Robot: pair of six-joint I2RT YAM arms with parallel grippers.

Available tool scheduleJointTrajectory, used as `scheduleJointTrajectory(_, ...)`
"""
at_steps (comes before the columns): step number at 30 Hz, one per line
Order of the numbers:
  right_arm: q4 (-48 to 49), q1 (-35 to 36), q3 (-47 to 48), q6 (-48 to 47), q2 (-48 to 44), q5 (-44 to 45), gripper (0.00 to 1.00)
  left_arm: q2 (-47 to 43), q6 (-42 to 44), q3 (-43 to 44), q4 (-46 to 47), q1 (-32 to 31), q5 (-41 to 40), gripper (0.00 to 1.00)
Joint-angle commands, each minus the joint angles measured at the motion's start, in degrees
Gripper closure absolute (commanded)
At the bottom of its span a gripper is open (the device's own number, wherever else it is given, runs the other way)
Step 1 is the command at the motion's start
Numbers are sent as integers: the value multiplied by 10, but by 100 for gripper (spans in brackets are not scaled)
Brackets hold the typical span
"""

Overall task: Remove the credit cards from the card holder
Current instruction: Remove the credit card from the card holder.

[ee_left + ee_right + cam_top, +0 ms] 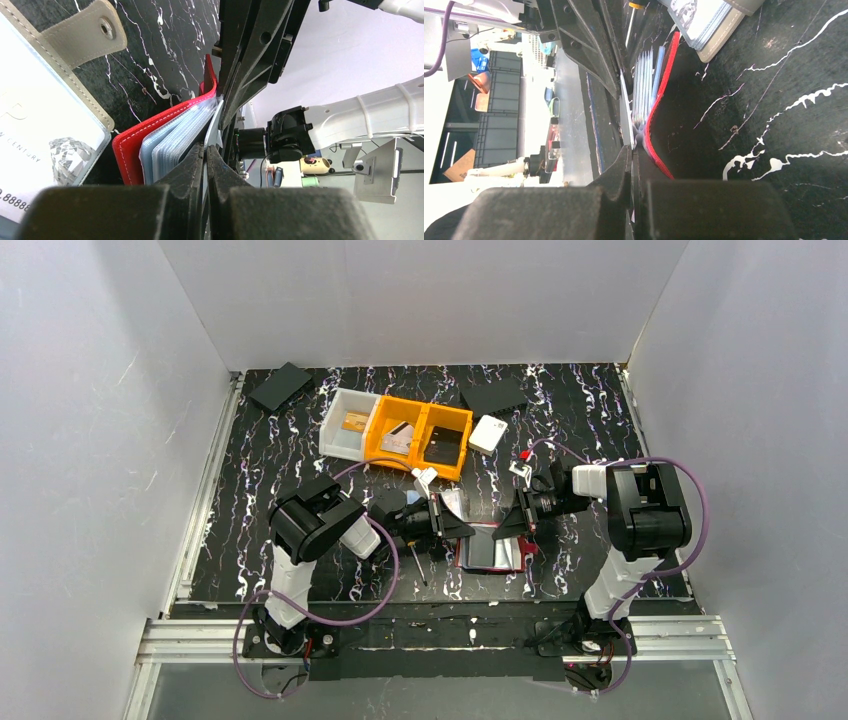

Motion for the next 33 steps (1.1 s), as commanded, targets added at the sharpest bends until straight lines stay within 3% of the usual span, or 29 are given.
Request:
scheduleJointTrajectory(1,-20,-4,19,-13,10,-27,99,-1,3,11,8,2,13,100)
scheduleJointTrajectory(18,-56,-18,27,-46,25,-15,99,-11,0,-18,12,24,26,100)
scheduleJointTrajectory(21,-57,-18,27,-46,24,-13,99,-13,-6,-18,13,24,26,89)
scheduleJointTrajectory(33,-143,-19,73,-121,9,1,99,-59,-7,-66,9,25,11,72)
